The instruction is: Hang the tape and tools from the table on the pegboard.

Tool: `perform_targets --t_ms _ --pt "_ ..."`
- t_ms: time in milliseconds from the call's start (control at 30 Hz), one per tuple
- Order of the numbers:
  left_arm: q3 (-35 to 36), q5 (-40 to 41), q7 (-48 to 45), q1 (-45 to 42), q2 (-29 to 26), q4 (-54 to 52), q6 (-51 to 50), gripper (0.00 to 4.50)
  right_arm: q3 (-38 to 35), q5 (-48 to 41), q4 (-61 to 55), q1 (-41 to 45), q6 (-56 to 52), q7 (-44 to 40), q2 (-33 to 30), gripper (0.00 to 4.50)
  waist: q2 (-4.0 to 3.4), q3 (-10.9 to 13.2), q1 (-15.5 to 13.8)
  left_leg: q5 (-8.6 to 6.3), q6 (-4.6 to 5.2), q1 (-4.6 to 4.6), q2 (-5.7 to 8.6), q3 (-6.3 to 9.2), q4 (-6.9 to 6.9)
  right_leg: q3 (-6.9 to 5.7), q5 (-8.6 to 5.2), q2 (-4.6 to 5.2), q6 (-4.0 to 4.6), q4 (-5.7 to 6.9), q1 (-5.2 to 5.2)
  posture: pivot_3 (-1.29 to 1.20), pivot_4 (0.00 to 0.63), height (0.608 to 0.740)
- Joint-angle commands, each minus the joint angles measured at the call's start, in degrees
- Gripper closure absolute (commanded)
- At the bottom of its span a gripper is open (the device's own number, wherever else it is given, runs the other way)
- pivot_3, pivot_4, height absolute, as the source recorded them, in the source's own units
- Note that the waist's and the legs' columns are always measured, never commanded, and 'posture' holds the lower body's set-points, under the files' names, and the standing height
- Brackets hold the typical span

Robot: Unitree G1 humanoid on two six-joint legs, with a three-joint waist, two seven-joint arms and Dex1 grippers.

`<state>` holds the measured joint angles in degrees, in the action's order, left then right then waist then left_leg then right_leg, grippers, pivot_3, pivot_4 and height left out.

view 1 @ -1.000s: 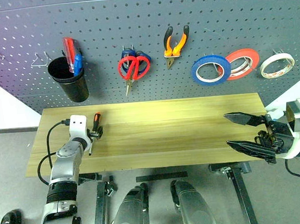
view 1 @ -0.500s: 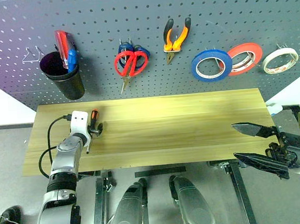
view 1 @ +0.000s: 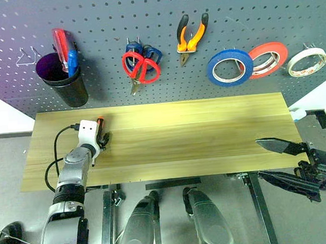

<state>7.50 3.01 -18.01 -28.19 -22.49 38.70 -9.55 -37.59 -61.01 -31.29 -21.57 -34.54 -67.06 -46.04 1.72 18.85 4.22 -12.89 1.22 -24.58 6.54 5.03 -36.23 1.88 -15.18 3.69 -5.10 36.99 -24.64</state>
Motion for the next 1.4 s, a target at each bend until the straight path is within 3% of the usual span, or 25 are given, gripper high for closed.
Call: perform_targets --t_ms 33,133,300,700,1000,1400 --pt "0.08 -0.02 0.81 1.20 0.30 0.07 -0.72 3.27 -2.25 -0.72 -1.01 -0.71 0.29 -0.36 -0.61 0.00 -0.02 0.08 0.00 0.00 0.00 0.00 -0.01 -0.02 0.02 0.00 0.00 0.00 0.00 0.00 -0.01 -0.28 0.404 0.740" --pt "0.40 0.71 0.70 2.07 0.68 -1.15 -1.29 3.96 -2.01 -0.40 -0.30 -0.03 0.65 -0.31 -0.71 0.00 -0.05 0.12 0.01 -0.01 0.01 0.00 -0.02 -0.06 0.05 0.01 0.00 0.00 0.00 -0.01 -0.04 -0.28 0.400 0.740" --pt "0.56 2.01 -0.37 4.39 1.13 -5.34 -3.58 3.96 -0.65 -0.21 0.96 2.23 0.98 -0.53 -0.56 0.00 -0.05 0.13 0.02 -0.01 0.02 0.00 -0.02 -0.10 0.05 0.02 0.00 0.01 -0.01 -0.01 -0.04 -0.27 0.388 0.740" --pt "1.19 2.43 2.42 16.50 1.85 -33.10 -9.74 3.96 5.20 -0.19 5.71 11.38 3.16 -3.09 0.92 0.00 -0.05 0.12 -0.23 -0.02 0.02 -0.02 -0.03 -0.14 0.06 0.01 0.02 0.02 -0.01 0.02 -0.12 -0.22 0.339 0.740" --pt "1.85 1.66 3.26 21.90 0.87 -45.93 -9.55 3.96 11.52 4.23 9.48 19.02 7.70 -4.17 3.34 0.00 -0.08 0.08 -0.27 -0.01 0.01 -0.02 -0.01 -0.17 0.06 -0.02 0.03 0.02 -0.02 0.05 -0.14 -0.18 0.296 0.740" --pt "-2.94 -1.80 -0.10 29.31 -1.15 -57.20 -4.12 3.96 13.26 6.67 17.87 25.59 11.35 -6.65 5.18 0.00 -0.31 -0.58 -0.37 0.01 -0.03 -0.01 0.03 -0.19 -0.01 -0.08 0.06 0.01 -0.04 0.11 -0.12 -0.17 0.225 0.740"
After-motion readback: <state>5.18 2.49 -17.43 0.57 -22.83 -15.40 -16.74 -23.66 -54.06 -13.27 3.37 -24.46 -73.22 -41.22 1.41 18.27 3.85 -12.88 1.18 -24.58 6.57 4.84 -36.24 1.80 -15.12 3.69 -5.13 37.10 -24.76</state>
